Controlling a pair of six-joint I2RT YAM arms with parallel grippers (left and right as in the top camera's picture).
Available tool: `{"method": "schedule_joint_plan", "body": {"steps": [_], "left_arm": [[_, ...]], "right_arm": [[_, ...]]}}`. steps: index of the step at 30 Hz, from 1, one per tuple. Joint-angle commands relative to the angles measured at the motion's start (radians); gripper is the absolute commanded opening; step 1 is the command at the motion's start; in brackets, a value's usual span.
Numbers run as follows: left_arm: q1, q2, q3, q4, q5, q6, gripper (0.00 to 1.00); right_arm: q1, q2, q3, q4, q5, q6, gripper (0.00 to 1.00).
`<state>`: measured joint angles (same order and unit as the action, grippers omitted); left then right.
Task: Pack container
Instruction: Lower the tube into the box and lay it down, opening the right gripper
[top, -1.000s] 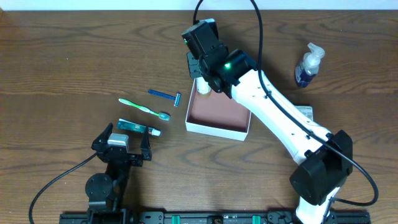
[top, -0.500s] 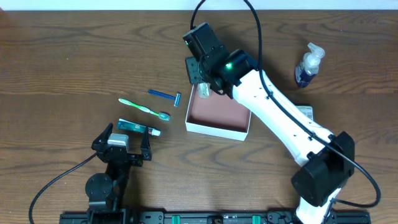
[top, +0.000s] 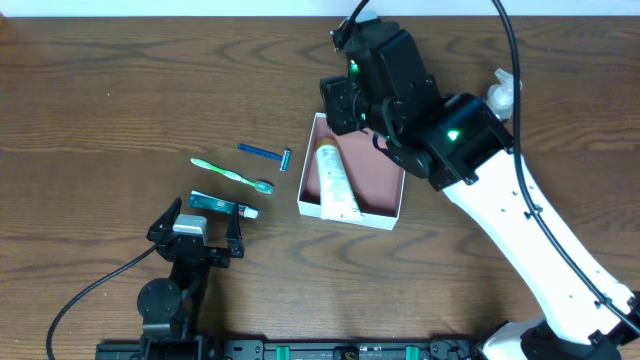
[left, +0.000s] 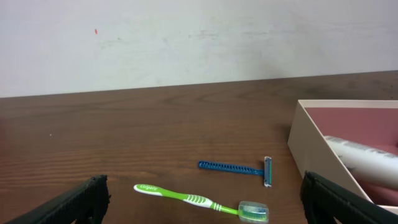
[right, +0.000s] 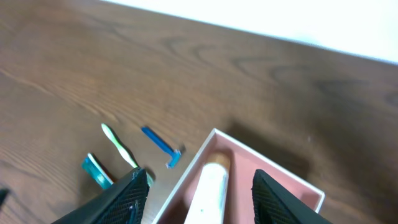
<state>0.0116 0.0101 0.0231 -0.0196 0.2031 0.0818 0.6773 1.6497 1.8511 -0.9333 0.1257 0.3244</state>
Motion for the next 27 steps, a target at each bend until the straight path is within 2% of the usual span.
{"method": "schedule_joint_plan", "body": {"steps": [1, 10, 15, 21, 27], "left_arm": [[0.005, -0.005, -0.019, -0.032, 0.014, -0.001, 0.98], [0.005, -0.005, -0.019, -0.032, 0.014, -0.001, 0.98], [0.005, -0.005, -0.019, -0.032, 0.014, -0.001, 0.98], [0.005, -0.005, -0.019, -0.032, 0.014, -0.001, 0.98], [0.005, -0.005, -0.019, -0.032, 0.014, -0.001, 0.98]], "right_arm": [[-0.005, 0.031, -0.003, -0.023, -0.003, -0.019, 0.55], [-0.003, 0.051, -0.005, -0.195, -0.003, -0.010, 0.58], [-0.005, 0.055, -0.049, -0.213, -0.010, -0.011, 0.63], [-0.004, 0.055, -0.195, -0.140, -0.010, -0.060, 0.70], [-0.010, 0.055, -0.415, 0.079, -0.010, -0.088, 0.73]]}}
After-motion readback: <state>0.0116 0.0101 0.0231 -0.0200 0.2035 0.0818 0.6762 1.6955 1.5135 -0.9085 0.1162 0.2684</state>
